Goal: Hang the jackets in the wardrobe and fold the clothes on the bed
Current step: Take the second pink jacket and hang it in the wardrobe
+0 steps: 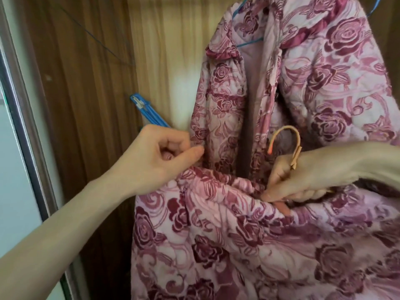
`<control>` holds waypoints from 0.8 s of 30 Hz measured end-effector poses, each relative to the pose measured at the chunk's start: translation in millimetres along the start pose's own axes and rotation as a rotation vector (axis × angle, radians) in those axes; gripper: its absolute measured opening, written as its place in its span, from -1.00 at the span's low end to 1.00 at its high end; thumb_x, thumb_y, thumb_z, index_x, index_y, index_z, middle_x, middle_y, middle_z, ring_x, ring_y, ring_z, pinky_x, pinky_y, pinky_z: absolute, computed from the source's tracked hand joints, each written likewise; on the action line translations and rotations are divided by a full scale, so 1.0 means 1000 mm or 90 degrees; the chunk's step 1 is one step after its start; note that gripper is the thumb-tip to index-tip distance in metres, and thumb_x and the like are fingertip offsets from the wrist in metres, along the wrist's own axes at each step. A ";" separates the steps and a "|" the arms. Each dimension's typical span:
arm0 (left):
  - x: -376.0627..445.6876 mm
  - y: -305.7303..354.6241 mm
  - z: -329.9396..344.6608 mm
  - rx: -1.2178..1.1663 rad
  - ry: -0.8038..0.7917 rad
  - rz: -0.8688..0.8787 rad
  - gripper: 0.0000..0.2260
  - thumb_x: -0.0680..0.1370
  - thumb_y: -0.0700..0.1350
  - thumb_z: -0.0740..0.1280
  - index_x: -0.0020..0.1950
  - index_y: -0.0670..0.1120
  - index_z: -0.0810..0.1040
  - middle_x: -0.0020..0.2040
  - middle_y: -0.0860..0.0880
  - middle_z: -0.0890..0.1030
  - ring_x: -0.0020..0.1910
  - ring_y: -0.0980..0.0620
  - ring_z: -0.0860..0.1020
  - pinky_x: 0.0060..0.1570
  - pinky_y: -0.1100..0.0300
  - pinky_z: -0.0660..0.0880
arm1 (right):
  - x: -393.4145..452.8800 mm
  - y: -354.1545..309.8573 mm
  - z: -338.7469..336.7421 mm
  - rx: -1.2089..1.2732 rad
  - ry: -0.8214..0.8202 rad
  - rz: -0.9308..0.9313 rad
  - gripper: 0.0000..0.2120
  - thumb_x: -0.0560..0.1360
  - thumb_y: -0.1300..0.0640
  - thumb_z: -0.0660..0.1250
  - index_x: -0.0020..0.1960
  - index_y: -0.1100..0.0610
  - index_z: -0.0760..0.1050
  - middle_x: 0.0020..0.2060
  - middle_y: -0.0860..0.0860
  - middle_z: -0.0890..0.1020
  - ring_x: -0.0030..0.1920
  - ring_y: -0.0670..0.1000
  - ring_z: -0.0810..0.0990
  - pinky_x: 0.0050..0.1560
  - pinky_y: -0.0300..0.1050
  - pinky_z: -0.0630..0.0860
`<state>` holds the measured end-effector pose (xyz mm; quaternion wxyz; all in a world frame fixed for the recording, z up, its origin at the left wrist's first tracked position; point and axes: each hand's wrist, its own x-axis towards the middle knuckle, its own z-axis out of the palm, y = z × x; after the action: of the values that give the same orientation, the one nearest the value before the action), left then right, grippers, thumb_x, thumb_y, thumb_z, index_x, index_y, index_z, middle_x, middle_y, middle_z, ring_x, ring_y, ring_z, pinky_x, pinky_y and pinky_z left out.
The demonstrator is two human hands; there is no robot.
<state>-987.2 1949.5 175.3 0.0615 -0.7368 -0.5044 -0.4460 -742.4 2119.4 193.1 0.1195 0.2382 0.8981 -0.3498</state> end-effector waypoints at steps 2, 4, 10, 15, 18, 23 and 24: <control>0.002 0.002 0.007 0.033 -0.011 0.018 -0.61 0.63 -0.09 0.36 -0.37 -0.08 0.36 -0.45 0.13 0.30 -0.42 0.20 0.26 -0.35 0.24 0.22 | 0.003 -0.003 0.005 0.010 -0.023 -0.017 -0.61 0.60 -0.09 0.34 -0.27 0.15 0.62 -0.52 -0.05 0.18 -0.52 -0.10 0.09 -0.53 -0.24 0.01; 0.004 0.004 0.019 0.042 -0.043 0.014 -0.65 0.67 -0.10 0.33 -0.31 -0.02 0.37 -0.40 0.11 0.35 -0.37 0.18 0.32 -0.30 0.22 0.26 | 0.005 -0.007 0.005 0.058 0.006 -0.072 -0.62 0.57 -0.08 0.36 -0.28 0.17 0.62 -0.52 -0.04 0.17 -0.52 -0.09 0.07 -0.52 -0.23 -0.02; -0.001 0.008 0.035 0.216 -0.157 -0.064 -0.68 0.62 0.33 0.19 0.10 0.11 0.47 0.03 0.16 0.46 0.11 0.15 0.45 0.10 0.17 0.43 | 0.008 -0.008 0.008 0.131 0.073 -0.182 -0.67 0.51 -0.06 0.38 -0.25 0.20 0.60 -0.52 -0.04 0.18 -0.48 -0.08 0.05 -0.51 -0.22 -0.04; -0.011 0.011 0.043 0.299 -0.170 -0.098 -0.60 0.59 0.35 0.19 -0.23 0.09 0.51 -0.33 0.06 0.56 -0.31 0.09 0.55 -0.30 0.02 0.48 | 0.013 -0.010 0.004 0.185 0.089 -0.202 -0.71 0.55 0.00 0.37 -0.22 0.19 0.61 -0.48 -0.04 0.12 -0.46 -0.07 0.03 -0.53 -0.26 -0.04; -0.014 0.003 0.040 0.267 -0.153 -0.052 -0.56 0.66 0.25 0.19 -0.29 0.01 0.50 -0.36 0.04 0.52 -0.31 0.06 0.52 -0.30 -0.02 0.46 | 0.011 -0.013 0.005 0.172 0.096 -0.211 -0.70 0.56 -0.02 0.36 -0.06 0.22 0.69 -0.44 -0.02 0.22 -0.47 -0.10 0.14 -0.53 -0.29 0.10; -0.025 -0.010 0.013 0.209 -0.058 -0.038 -0.58 0.71 0.16 0.22 -0.28 0.00 0.54 -0.32 0.07 0.55 -0.28 0.07 0.56 -0.21 -0.03 0.48 | 0.001 0.009 -0.002 0.037 0.425 -0.273 -0.53 0.57 -0.28 0.19 0.22 0.03 0.60 -0.05 -0.01 0.72 0.00 0.04 0.72 0.10 -0.07 0.65; -0.027 -0.013 0.005 0.188 -0.039 -0.051 -0.58 0.71 0.14 0.23 -0.28 -0.01 0.56 -0.33 0.05 0.56 -0.28 0.04 0.57 -0.19 0.00 0.48 | -0.003 0.019 -0.002 -0.016 0.482 -0.256 -0.48 0.57 -0.41 0.11 0.21 -0.07 0.58 0.00 -0.04 0.72 0.03 0.01 0.71 0.18 0.03 0.63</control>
<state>-996.9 1939.6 148.5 0.1362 -0.7120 -0.5953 -0.3466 -729.9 2131.9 185.1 -0.2862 0.1685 0.9114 -0.2430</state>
